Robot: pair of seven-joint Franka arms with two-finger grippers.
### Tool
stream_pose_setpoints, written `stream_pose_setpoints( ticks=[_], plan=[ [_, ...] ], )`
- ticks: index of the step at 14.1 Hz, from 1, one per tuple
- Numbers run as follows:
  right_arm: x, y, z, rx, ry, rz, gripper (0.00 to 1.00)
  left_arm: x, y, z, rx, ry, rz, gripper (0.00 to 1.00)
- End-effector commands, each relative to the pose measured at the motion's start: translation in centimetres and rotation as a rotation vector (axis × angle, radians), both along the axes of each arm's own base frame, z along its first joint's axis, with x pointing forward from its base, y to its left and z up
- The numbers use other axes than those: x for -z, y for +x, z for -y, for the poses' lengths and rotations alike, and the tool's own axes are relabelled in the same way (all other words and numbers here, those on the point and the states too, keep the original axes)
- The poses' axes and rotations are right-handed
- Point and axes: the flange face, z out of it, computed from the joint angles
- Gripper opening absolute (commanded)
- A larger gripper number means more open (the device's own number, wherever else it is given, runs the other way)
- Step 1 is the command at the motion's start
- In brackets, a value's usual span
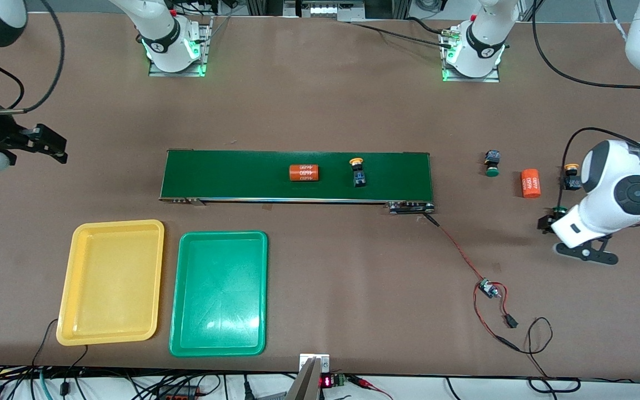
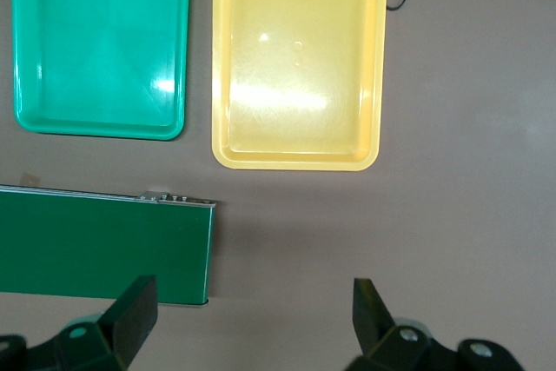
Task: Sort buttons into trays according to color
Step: 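Grasp a green-cap button beside the belt with the left gripper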
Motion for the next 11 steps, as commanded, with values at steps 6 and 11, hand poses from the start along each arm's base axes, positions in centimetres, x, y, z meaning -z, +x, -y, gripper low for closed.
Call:
stream_pose_setpoints(
  ticks=[6,11],
  plan=[
    [-0.5,-0.5,2.3,0.041,-0.01,-0.01,1.0,7.0,-3.6,-3.3,-0.034,-0.054,-0.056,0.98],
    [0.0,0.0,1.9,0.037,0.002,0.0,1.0,8.2,-4.1,-4.1,-0.085,-0.087,-0.07,0.47]
  ],
)
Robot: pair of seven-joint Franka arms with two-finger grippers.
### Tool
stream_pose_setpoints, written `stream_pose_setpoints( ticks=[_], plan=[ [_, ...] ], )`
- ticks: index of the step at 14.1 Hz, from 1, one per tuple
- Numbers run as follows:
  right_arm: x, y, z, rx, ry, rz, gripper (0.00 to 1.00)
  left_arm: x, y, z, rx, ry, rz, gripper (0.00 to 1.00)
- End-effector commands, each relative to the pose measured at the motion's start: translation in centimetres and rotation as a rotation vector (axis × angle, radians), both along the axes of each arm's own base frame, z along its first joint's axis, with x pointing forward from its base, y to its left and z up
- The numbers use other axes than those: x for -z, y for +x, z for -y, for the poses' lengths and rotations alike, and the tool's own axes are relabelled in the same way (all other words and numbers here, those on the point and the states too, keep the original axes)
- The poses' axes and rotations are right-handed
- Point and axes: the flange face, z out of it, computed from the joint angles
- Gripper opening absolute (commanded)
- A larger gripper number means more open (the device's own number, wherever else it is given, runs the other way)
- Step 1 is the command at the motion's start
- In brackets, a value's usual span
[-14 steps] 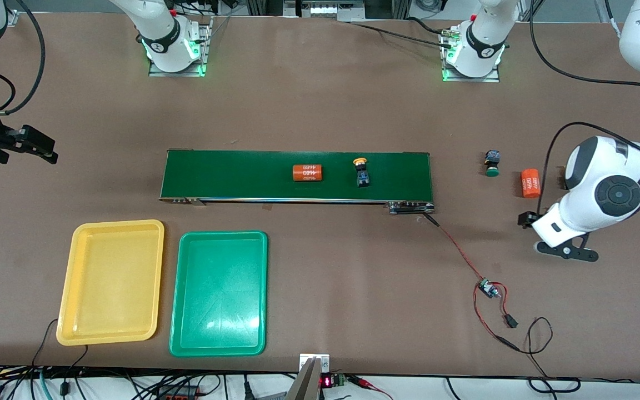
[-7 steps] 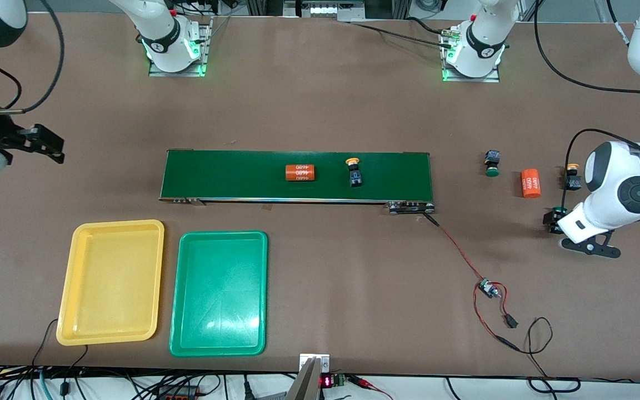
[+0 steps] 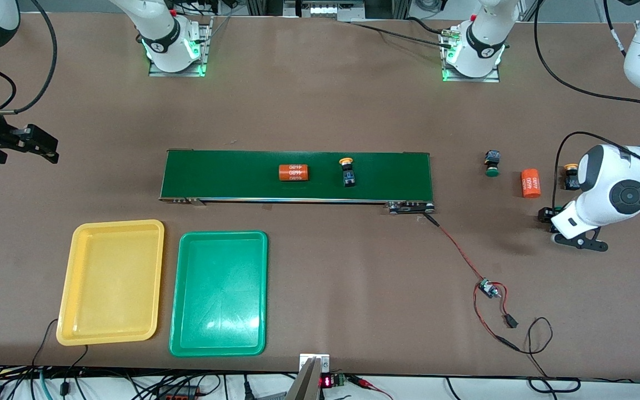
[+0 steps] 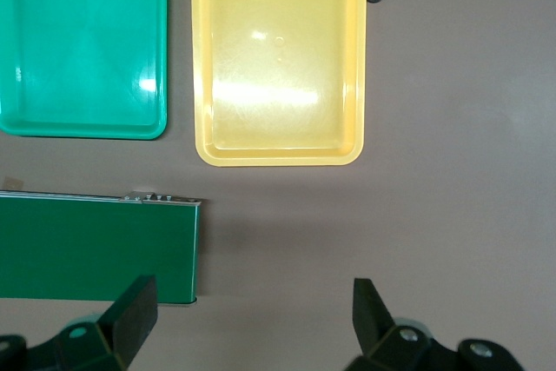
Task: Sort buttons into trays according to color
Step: 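Grasp a green-cap button beside the belt with the left gripper, then carry the green-cap button onto the conveyor belt and release it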
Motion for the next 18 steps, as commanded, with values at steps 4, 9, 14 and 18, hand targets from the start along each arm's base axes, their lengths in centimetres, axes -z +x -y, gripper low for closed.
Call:
stream_pose_setpoints(
  ticks=[4,9,14,18],
  plan=[
    [-0.1,0.4,0.2,0.018,0.059,0.026,1.0,-2.4,0.8,1.8,-0.011,-0.037,0.003,0.23],
    [-0.4,0.1,0.4,0.002,0.024,0.02,1.0,-11.7,4.5,12.5,0.046,-0.084,-0.028,0.23],
    [-0.8,0.2,0.2,0.0,0.024,0.034,1.0,-13.9,3.5,24.8,0.02,-0.221,-0.044,0.24],
    [-0.8,0.4,0.3,0.003,0.022,0.04,1.0,-13.0,0.2,35.1,-0.085,-0.195,-0.072,0.25]
  ],
)
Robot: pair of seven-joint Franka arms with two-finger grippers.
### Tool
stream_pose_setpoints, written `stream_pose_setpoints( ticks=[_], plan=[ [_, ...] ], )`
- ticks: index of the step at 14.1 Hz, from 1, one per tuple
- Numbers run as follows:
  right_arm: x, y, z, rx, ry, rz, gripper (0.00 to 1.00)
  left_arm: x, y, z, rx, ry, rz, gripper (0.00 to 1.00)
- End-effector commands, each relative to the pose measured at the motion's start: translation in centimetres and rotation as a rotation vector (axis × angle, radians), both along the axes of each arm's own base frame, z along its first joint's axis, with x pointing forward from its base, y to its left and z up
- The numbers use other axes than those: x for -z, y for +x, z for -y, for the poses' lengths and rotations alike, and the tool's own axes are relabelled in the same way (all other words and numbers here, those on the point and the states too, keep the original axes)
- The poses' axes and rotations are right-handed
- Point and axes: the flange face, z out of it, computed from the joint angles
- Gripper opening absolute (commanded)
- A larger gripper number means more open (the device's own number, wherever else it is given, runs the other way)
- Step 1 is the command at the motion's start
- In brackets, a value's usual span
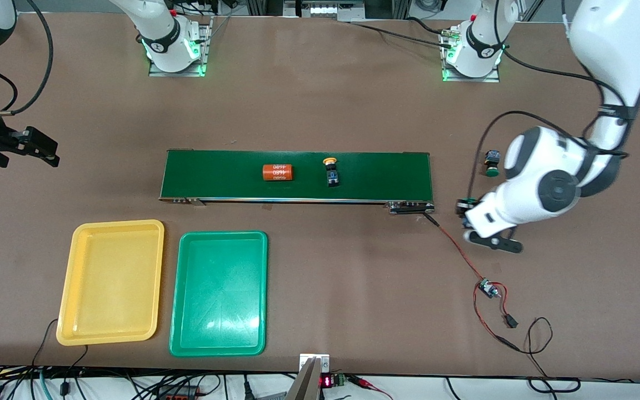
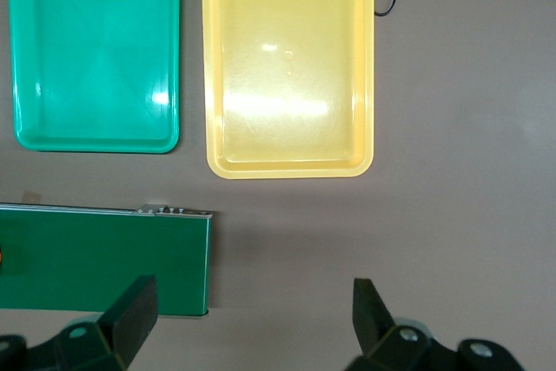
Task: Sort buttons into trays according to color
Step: 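Carry the green-cap button onto the conveyor belt and release it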
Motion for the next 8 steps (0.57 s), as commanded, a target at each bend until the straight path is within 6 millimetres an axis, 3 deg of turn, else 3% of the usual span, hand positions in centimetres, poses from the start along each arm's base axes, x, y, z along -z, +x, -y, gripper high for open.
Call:
stream_pose_setpoints(
  ticks=[1,4,8],
  plan=[
    [-0.2,0.2,-0.1,-0.01,-0.012,0.006,1.0,0.8,-3.2,5.8,-0.094,0.032,-0.039,0.25],
    [0.4,0.4,-0.2,-0.007,-0.005,-0.006,1.0,2.1,-5.9,10.9,-0.148,0.05,-0.044,0.25],
    [1.8,0.6,-1.5,-0.024,-0.005,-0.041,1.0,3.8,-9.7,14.7,-0.178,0.037,-0.044,0.28]
  ],
)
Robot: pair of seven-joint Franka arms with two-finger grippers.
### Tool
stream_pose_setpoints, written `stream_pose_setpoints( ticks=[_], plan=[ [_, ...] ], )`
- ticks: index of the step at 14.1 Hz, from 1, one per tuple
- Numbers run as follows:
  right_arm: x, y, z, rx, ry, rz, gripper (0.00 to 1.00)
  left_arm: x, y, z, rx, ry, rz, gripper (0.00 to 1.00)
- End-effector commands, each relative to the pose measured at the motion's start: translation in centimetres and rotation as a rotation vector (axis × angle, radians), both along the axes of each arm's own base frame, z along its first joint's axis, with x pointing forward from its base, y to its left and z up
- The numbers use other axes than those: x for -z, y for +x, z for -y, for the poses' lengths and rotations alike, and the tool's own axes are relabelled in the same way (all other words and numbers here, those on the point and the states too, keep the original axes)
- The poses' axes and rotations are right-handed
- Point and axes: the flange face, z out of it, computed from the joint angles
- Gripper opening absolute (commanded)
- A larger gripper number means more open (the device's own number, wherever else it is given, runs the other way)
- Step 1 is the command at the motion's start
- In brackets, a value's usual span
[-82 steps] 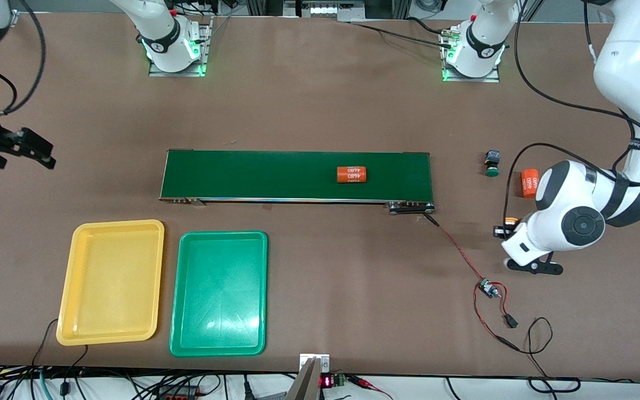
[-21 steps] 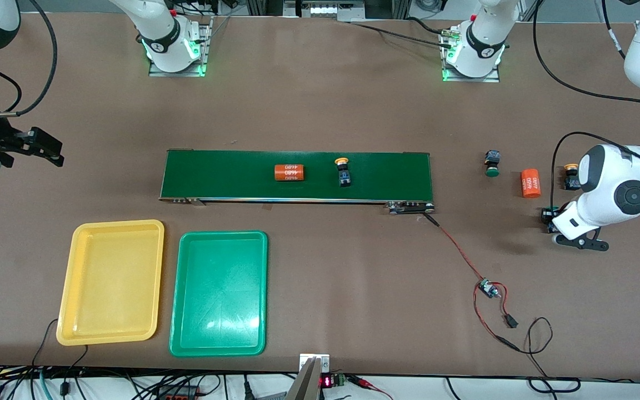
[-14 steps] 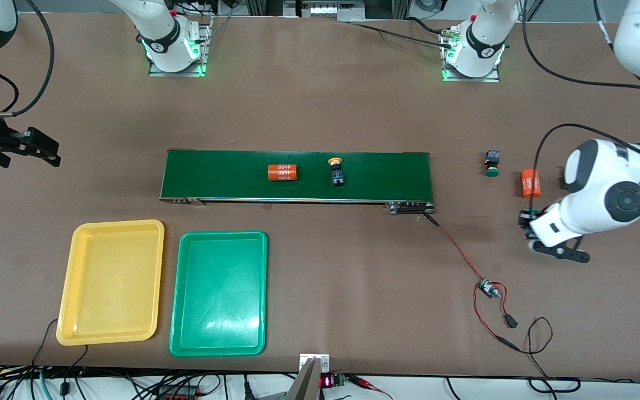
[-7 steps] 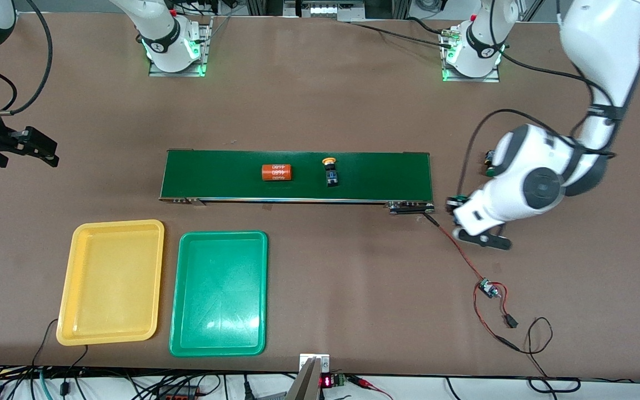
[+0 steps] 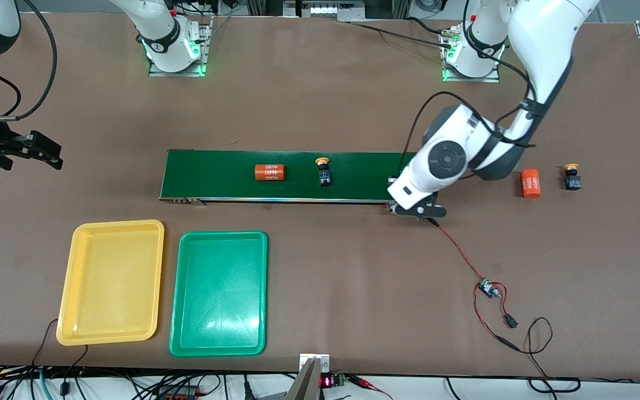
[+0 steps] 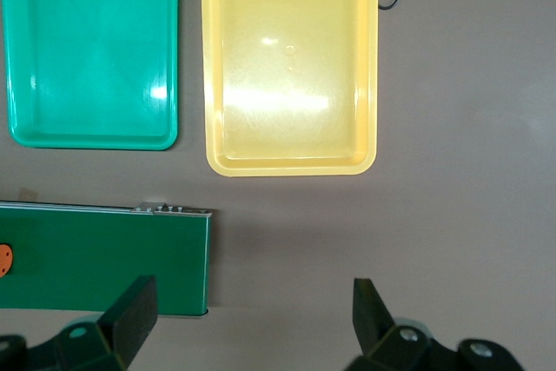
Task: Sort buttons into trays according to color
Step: 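Carry the green-cap button onto the conveyor belt and release it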
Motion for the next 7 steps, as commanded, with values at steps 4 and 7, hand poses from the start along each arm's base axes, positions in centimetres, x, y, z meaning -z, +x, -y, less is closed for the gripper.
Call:
stream_pose_setpoints(
  ticks=[4,7],
  plan=[
    [4.0,1.1,-5.1,-0.062,0.001,-0.076,1.0,1.1,-2.5,1.1,-0.021,-0.048,0.051,1.0],
    [6.9,1.9,-9.3,-0.007,0.047,-0.103,1.0,-1.7,-1.9,0.6,-0.014,-0.042,0.1,1.0]
  ],
)
